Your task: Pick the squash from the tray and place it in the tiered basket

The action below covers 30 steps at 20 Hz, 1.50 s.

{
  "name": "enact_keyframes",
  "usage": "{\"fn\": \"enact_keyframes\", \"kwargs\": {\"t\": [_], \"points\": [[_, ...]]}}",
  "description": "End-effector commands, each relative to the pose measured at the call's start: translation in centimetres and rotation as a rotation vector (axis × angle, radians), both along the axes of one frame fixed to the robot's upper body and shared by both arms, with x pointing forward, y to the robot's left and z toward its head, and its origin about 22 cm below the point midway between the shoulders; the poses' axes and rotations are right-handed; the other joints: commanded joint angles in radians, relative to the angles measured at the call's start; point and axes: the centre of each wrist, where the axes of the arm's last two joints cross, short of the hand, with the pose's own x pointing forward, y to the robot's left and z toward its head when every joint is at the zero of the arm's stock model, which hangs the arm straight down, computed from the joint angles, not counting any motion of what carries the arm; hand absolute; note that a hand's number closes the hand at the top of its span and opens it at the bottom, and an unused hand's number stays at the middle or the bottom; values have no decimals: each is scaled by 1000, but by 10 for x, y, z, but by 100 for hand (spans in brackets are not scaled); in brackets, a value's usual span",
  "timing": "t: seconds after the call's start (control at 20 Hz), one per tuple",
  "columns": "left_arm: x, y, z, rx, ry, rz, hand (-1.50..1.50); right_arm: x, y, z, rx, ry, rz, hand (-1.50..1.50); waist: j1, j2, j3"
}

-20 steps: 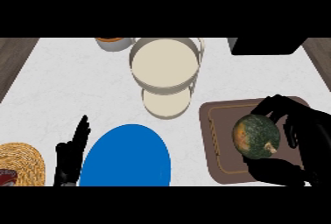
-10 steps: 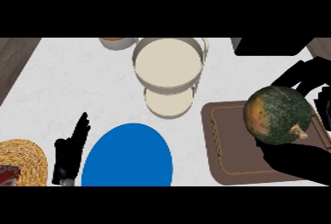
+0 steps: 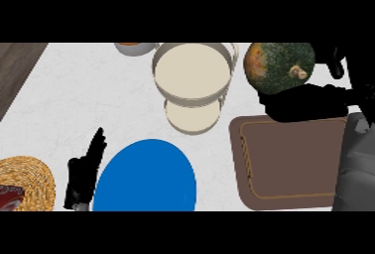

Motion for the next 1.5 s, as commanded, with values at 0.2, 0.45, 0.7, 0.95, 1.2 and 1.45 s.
{"fn": "enact_keyframes", "kwargs": {"t": [0.2, 0.45, 0.7, 0.95, 1.2, 1.45], "points": [[10, 0, -8, 4, -2, 12, 0, 61, 33, -18, 8, 80, 25, 150, 1, 3, 0], [-13, -5, -7, 17, 3, 0, 0, 82, 56, -42, -70, 121, 40, 150, 8, 2, 1], [-3, 7, -11, -11, -8, 3, 0, 105, 60, -72, -100, 146, 13, 150, 1, 3, 0], [-3, -8, -8, -11, 18, 3, 0, 125, 78, -95, -28, 177, -22, 150, 4, 4, 1], [11, -7, 5, -15, -8, -29, 0, 139, 60, -111, 231, 227, -11, 150, 19, 9, 1], [2, -9, -5, -12, -3, -30, 0, 141, 54, -134, 431, 230, 22, -150, 22, 8, 1]]}}
